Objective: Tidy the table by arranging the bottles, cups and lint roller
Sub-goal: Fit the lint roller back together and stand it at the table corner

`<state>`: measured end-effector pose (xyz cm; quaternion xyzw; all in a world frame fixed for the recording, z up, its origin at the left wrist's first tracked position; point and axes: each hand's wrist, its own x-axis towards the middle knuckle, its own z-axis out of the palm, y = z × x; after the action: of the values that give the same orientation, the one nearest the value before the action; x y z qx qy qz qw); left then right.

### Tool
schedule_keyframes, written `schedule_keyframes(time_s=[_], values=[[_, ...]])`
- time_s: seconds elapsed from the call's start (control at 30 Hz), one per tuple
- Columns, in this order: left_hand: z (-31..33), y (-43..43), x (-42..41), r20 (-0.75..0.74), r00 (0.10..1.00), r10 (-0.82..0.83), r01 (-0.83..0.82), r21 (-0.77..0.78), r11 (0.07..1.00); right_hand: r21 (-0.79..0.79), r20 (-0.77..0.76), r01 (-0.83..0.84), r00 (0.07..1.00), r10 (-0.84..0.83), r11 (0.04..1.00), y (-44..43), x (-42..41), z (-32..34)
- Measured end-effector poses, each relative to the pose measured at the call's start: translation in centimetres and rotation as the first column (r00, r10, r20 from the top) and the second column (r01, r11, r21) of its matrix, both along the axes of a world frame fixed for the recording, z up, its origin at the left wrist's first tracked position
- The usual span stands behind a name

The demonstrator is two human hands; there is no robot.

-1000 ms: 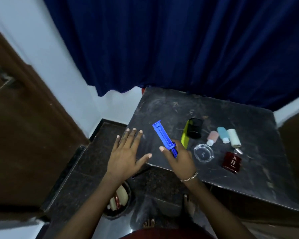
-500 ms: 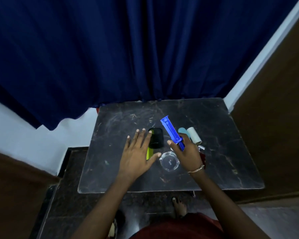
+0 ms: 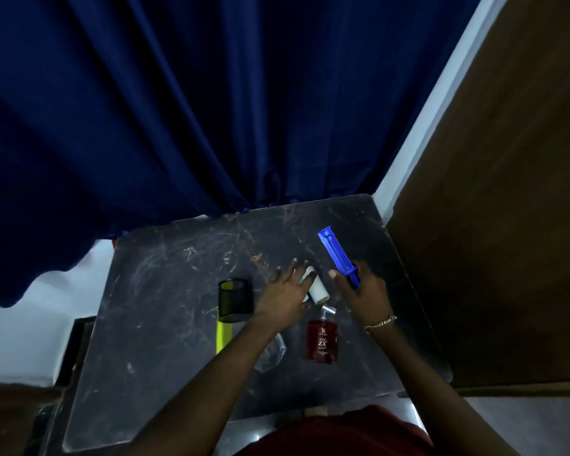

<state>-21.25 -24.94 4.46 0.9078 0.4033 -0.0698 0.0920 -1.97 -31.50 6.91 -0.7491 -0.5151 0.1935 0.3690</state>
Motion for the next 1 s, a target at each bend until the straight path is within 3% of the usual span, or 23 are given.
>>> schedule_keyframes(time_s=[0.27, 0.33, 0.57, 0.77, 0.87, 0.93, 1.0], values=[[-1.8, 1.7, 2.8, -0.206, 0.977, -0.061, 0.047, -0.07, 0.996, -0.06, -0.016, -0.075, 0.997, 0.075, 0.995, -0.9, 1.4, -1.1], [-4.5, 3.9, 7.8, -0.247, 0.964, -0.094, 0.042, -0.208, 0.977, -0.196, -0.074, -0.033, 0.997, 0.019, 0.98, 1.0, 6.2, -3.6], [-3.5, 4.5, 7.7, -0.295, 0.949, -0.108, 0.032, -0.25, 0.968, -0.167, -0.098, -0.076, 0.993, 0.06, 0.983, 0.9, 6.2, -3.1], [-2.9, 4.6, 7.8, -0.192, 0.98, -0.043, -0.013, -0.282, 0.959, -0.158, -0.146, -0.06, 0.989, 0.037, 0.986, 0.5, 7.2, -2.2], [-2.3, 5.2, 8.0, -0.052, 0.999, -0.005, -0.008, -0.246, 0.969, -0.159, -0.144, -0.036, 0.99, 0.013, 0.987, 0.4, 7.4, -1.9], [-1.5, 5.3, 7.8, 0.115, 0.979, 0.167, -0.134, -0.249, 0.959, -0.159, -0.153, -0.037, 0.988, 0.012, 0.987, 0.1, 7.6, -1.4], [-0.3, 5.0, 7.0, 0.328, 0.872, 0.362, -0.27, -0.294, 0.917, -0.163, -0.154, -0.063, 0.987, 0.038, 0.985, -0.2, 7.6, -0.6]])
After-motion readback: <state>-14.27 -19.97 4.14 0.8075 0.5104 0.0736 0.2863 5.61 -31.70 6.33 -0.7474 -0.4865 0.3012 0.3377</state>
